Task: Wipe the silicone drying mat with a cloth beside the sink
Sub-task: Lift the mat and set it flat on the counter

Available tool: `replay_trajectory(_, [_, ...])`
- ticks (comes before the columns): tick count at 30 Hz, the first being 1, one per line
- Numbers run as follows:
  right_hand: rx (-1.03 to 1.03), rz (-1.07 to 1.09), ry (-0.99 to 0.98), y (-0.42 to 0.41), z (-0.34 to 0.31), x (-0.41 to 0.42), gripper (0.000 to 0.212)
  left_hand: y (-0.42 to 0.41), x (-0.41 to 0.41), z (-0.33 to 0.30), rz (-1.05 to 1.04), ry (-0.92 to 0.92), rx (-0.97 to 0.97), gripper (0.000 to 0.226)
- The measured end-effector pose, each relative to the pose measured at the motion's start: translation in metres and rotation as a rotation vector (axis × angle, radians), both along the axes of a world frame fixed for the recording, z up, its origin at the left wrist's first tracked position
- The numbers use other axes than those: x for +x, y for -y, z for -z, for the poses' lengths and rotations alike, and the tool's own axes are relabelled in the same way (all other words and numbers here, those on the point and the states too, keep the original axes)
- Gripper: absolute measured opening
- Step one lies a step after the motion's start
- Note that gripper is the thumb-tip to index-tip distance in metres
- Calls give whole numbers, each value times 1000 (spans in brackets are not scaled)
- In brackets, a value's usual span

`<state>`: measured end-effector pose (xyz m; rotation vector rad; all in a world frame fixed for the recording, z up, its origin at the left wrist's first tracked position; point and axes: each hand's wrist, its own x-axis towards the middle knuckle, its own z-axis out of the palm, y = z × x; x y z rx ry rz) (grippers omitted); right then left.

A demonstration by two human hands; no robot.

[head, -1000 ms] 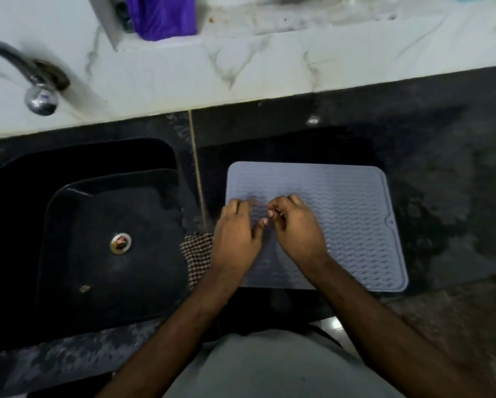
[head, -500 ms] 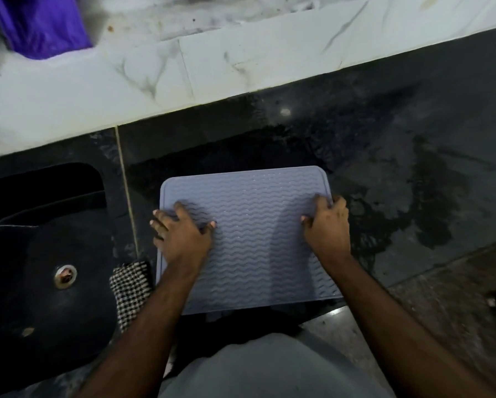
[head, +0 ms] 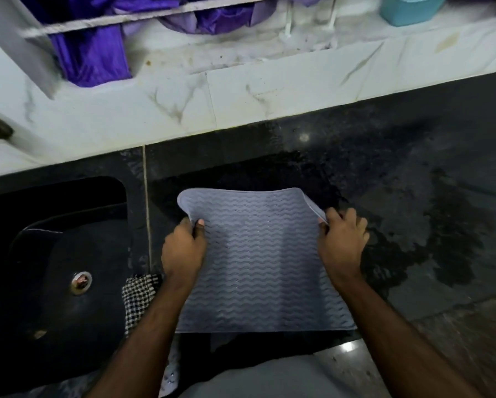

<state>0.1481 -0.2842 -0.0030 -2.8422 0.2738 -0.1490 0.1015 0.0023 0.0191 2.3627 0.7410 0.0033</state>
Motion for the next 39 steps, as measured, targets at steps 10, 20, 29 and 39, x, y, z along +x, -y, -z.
replay_trajectory(10, [189, -255, 209, -45, -69, 6, 34, -11, -16, -69, -170, 357, -628, 21])
replay_trajectory(20, [154, -259, 146, -78, -72, 103, 7, -82, 22, -69, -454, 314, -1067, 35])
replay_trajectory(29, [325, -207, 113, -119, -59, 191, 25, -129, 100, -40, -459, 257, -1084, 38])
replay_trajectory(39, [321, -108, -1, -129, 16, 246, 31, -177, 165, 9, -260, 123, -360, 37])
